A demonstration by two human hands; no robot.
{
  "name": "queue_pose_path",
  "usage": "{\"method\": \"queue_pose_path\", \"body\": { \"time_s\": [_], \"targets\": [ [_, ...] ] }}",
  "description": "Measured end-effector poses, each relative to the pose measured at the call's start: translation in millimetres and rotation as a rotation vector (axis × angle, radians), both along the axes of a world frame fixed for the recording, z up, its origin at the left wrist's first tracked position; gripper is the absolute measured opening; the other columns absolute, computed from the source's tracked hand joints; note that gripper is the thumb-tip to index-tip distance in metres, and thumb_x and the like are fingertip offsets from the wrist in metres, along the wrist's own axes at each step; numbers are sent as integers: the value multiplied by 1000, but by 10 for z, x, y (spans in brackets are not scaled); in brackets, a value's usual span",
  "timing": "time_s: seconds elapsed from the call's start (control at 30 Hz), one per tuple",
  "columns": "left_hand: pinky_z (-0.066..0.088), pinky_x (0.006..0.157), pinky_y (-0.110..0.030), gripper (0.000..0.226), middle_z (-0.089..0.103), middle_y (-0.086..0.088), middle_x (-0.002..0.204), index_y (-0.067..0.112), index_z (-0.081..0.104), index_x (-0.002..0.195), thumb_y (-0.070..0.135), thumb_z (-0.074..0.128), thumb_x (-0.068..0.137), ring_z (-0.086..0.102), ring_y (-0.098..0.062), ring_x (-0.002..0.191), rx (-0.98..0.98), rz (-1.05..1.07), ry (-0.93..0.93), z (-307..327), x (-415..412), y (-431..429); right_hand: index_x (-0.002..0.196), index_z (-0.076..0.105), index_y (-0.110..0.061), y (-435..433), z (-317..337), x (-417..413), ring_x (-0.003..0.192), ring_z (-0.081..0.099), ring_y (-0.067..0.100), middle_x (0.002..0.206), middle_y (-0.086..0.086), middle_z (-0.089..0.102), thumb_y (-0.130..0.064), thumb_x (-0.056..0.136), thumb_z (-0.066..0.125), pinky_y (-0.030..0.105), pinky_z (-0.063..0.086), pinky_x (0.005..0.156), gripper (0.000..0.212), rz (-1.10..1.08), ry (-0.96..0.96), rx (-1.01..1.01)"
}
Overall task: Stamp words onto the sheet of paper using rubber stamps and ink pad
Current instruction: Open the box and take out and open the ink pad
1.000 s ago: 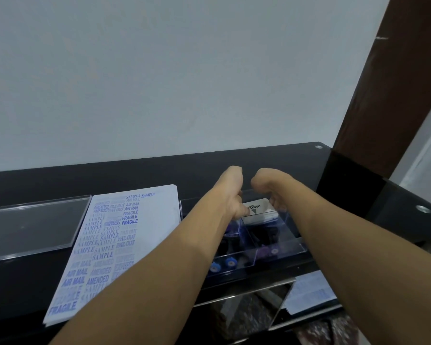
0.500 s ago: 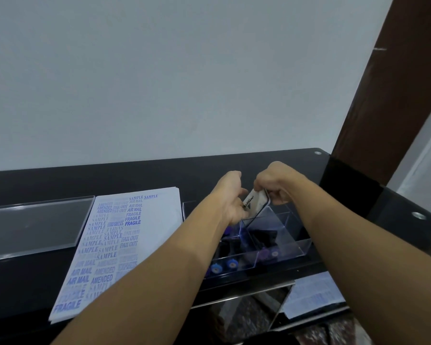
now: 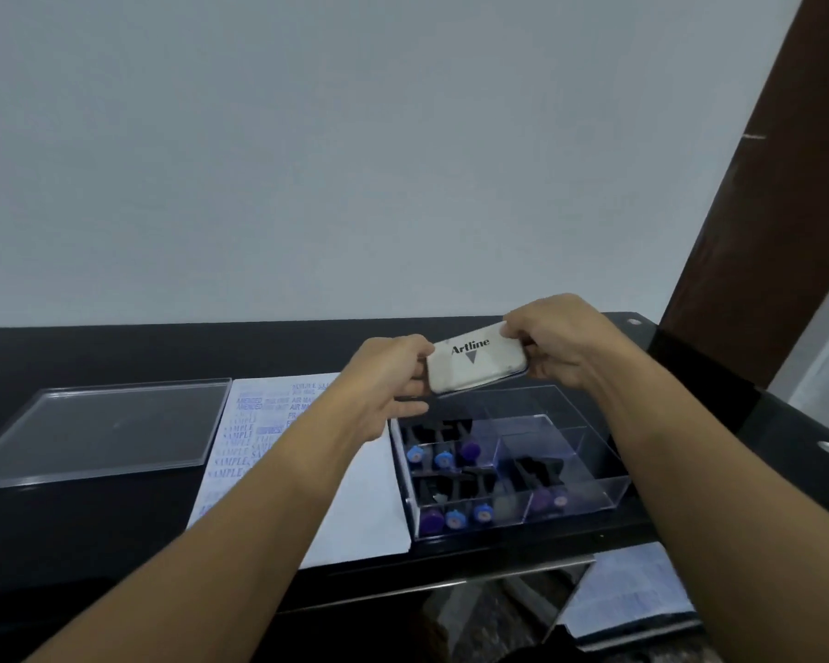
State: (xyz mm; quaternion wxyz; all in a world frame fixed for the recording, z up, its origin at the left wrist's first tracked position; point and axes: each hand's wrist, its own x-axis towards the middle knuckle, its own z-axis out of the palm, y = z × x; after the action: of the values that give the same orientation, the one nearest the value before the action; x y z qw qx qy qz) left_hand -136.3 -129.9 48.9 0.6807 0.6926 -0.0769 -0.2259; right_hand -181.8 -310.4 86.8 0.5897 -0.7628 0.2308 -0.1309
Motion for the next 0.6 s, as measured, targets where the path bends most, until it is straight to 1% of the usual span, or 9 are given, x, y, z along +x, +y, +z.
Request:
{"method": "queue_pose_path", "body": {
  "time_s": [0.07,0.13,0.23,0.3,0.37,0.47,0.5,0.53,0.6],
  "targets": [
    [57,75,-35,23,71,-6,91,7,70,107,18,55,95,69,-20,79,-10,28,-23,5,4,238,98,60,-4,193,-53,22,77,66,27,93,17,66,5,92,56,35,51,58,12,33,-44,41],
    [58,75,-35,22,73,-7,94,6,71,108,17,56,95,70,-19,80,6,69,-49,-30,20,540,98,61,-8,430,-154,89,83,65,27,98,15,65,2,93,58,39,54,64,12,70,-68,50],
    [59,83,-36,20,75,-7,102,7,72,107,17,59,95,71,-19,89,53,119,-69,-137,59,1021,94,61,-11,842,-399,239,85,63,26,101,13,65,-5,89,66,46,58,74,9,91,-72,-25],
    [59,79,-36,20,75,-5,104,7,71,107,17,59,95,71,-22,96,88,167,-45,-241,100,1328,93,63,-12,1175,-557,299,89,66,25,99,9,66,-10,87,67,49,60,80,8,95,-78,-101],
    [57,71,-32,19,75,-6,102,6,70,106,16,59,95,72,-23,94,122,243,-20,-357,144,1600,87,66,-10,1495,-692,331,88,67,23,92,5,68,-12,86,66,48,60,80,2,130,-72,-151],
    [56,67,-31,17,76,-7,90,3,71,98,13,58,95,71,-20,81,141,363,10,-534,163,1957,78,61,-3,1912,-856,392,73,59,17,78,3,64,-11,87,61,41,56,68,12,236,-45,-167],
    [55,67,-32,17,76,-7,85,3,71,95,13,57,95,69,-20,76,146,389,19,-586,155,2060,80,61,-1,2028,-906,407,72,58,16,78,0,62,-12,86,61,42,57,68,12,275,-43,-155],
    [55,68,-33,19,75,-6,79,3,71,91,14,56,96,68,-21,72,147,410,29,-634,154,2149,86,62,-1,2122,-954,423,75,60,17,83,-3,63,-13,84,62,44,58,70,12,309,-39,-152],
    [53,70,-35,22,73,-6,72,5,68,86,18,54,97,65,-22,67,138,463,56,-716,165,2338,102,63,-11,2319,-1040,432,88,65,20,100,-5,64,-16,82,67,37,55,73,22,399,-7,-206]
  ]
}}
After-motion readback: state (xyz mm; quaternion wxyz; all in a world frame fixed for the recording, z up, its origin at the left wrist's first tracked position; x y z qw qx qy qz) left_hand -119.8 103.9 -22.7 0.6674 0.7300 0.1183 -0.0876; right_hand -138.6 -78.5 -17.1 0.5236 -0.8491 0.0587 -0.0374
